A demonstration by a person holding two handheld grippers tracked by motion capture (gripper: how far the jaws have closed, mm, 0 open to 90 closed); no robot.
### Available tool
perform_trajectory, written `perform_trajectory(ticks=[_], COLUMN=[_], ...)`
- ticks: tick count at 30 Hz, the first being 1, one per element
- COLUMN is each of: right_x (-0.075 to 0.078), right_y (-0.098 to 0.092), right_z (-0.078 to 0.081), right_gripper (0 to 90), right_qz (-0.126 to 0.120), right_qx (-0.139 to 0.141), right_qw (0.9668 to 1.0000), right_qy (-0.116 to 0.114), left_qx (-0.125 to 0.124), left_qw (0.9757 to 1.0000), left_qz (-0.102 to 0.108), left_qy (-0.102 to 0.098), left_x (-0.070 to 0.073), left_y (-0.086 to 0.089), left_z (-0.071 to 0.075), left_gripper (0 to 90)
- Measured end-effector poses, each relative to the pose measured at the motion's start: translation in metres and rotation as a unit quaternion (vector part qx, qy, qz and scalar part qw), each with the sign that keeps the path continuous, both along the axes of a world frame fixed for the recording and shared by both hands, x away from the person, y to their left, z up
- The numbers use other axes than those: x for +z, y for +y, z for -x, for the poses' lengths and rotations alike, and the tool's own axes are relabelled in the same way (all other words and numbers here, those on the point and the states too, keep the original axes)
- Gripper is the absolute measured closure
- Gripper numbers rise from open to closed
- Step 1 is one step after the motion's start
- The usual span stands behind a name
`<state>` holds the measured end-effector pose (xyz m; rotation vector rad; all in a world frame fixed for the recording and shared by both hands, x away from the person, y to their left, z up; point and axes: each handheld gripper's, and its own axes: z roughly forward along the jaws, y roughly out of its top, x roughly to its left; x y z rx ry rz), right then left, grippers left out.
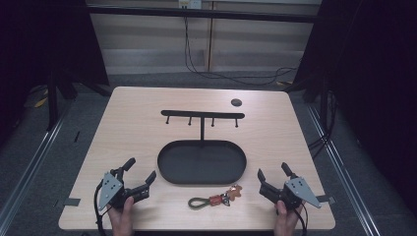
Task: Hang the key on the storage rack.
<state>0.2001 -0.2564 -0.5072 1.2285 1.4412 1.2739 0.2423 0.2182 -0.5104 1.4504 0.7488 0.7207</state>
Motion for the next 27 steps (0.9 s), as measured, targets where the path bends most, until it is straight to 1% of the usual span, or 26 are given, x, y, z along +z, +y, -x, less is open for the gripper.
perform_trajectory(ticks=[1,3,5,7,9,11,15,17,19,20,21,23,25,27], right_x=[0.000,0.000,0.000,0.000,0.000,0.001,0.001,0.002,0.002,0.002,0.003,0.003,0.004,0.004], right_y=[0.000,0.000,-0.002,-0.004,-0.004,-0.002,0.000,0.002,0.007,0.007,0.011,0.016,0.018,0.021], right_z=[0.000,-0.001,-0.001,0.000,0.000,-0.002,-0.004,-0.006,-0.007,-0.007,-0.009,-0.010,-0.012,-0.012], right_gripper=[12.6,12.9,12.7,12.6,13.2,13.4,18.4,20.7,23.9,23.9,26.2,27.4,30.2,32.3], right_qz=[-0.001,-0.004,-0.010,-0.016,-0.014,-0.009,-0.005,0.001,0.008,0.008,0.020,0.030,0.028,0.029], right_qx=[-0.002,-0.013,-0.003,0.021,0.030,0.030,0.044,0.053,0.074,0.074,0.091,0.107,0.127,0.140], right_qw=[1.0000,0.9999,0.9999,0.9997,0.9994,0.9994,0.9986,0.9979,0.9960,0.9960,0.9935,0.9906,0.9872,0.9847], right_qy=[0.004,0.011,0.008,0.003,0.006,0.013,0.028,0.036,0.050,0.050,0.064,0.079,0.091,0.099], left_qx=[0.000,0.000,-0.001,0.001,0.000,-0.001,0.000,0.000,0.001,0.001,0.000,0.001,0.001,-0.001], left_qw=[1.0000,1.0000,1.0000,1.0000,1.0000,1.0000,1.0000,1.0000,1.0000,1.0000,1.0000,1.0000,1.0000,1.0000], left_qz=[-0.003,-0.001,0.001,-0.001,-0.003,-0.003,-0.004,-0.004,-0.004,-0.004,-0.004,-0.004,-0.005,-0.003], left_qy=[0.000,0.000,0.001,0.000,0.000,-0.001,-0.001,-0.002,-0.001,-0.001,-0.002,-0.002,-0.002,-0.001], left_x=[0.000,0.000,0.000,0.000,0.000,0.000,0.000,0.000,0.000,0.000,0.000,0.000,0.000,0.000], left_y=[0.000,0.000,0.000,0.000,0.000,0.000,0.000,0.000,0.000,0.000,0.000,0.000,0.000,0.000], left_z=[0.000,0.000,0.000,0.000,0.000,0.000,0.000,0.000,0.000,0.000,0.000,0.000,0.000,0.000], left_gripper=[15.8,15.8,15.8,15.8,15.8,15.8,15.8,15.8,15.8,15.8,15.8,15.8,15.8,15.8])
